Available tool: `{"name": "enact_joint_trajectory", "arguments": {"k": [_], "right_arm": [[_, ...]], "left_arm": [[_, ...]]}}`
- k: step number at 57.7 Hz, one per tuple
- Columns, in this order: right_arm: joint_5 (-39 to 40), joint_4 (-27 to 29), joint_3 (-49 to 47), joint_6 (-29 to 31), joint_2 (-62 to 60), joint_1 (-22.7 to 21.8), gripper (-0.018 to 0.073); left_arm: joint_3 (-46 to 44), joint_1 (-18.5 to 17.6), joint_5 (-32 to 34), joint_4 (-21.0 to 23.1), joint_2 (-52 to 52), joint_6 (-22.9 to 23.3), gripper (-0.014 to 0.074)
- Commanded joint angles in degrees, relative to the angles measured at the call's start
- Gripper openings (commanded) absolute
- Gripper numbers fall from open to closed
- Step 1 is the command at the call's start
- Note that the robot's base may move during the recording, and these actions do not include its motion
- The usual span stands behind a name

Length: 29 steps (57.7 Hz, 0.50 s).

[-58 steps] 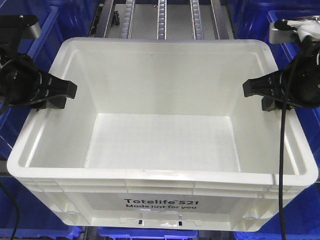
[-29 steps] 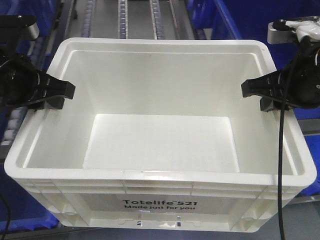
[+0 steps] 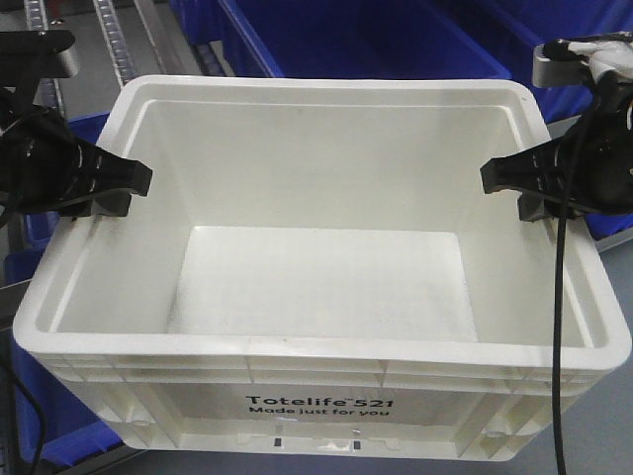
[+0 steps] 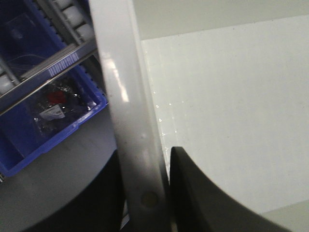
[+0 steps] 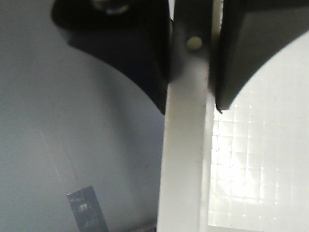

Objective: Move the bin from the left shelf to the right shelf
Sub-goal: 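Hold the crate by both rims while the base turns away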

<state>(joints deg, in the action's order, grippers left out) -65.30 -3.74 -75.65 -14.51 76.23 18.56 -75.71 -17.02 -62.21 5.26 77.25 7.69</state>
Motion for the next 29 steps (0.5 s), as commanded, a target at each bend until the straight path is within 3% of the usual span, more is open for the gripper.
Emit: {"name": "enact_joint_trajectory", "arguments": {"k": [1,29], "right_arm": [[5.5,-0.4,-2.1,1.6,-2.2,0.2,0.0013],[5.5,-0.4,-2.1,1.6,-2.2,0.2,0.0013]], "left_arm": [[-2.3,-0.8,4.9,2.2,-2.3,-2.0,-0.0006],[-2.3,-0.8,4.8,2.2,-2.3,-2.0,-0.0006]]}}
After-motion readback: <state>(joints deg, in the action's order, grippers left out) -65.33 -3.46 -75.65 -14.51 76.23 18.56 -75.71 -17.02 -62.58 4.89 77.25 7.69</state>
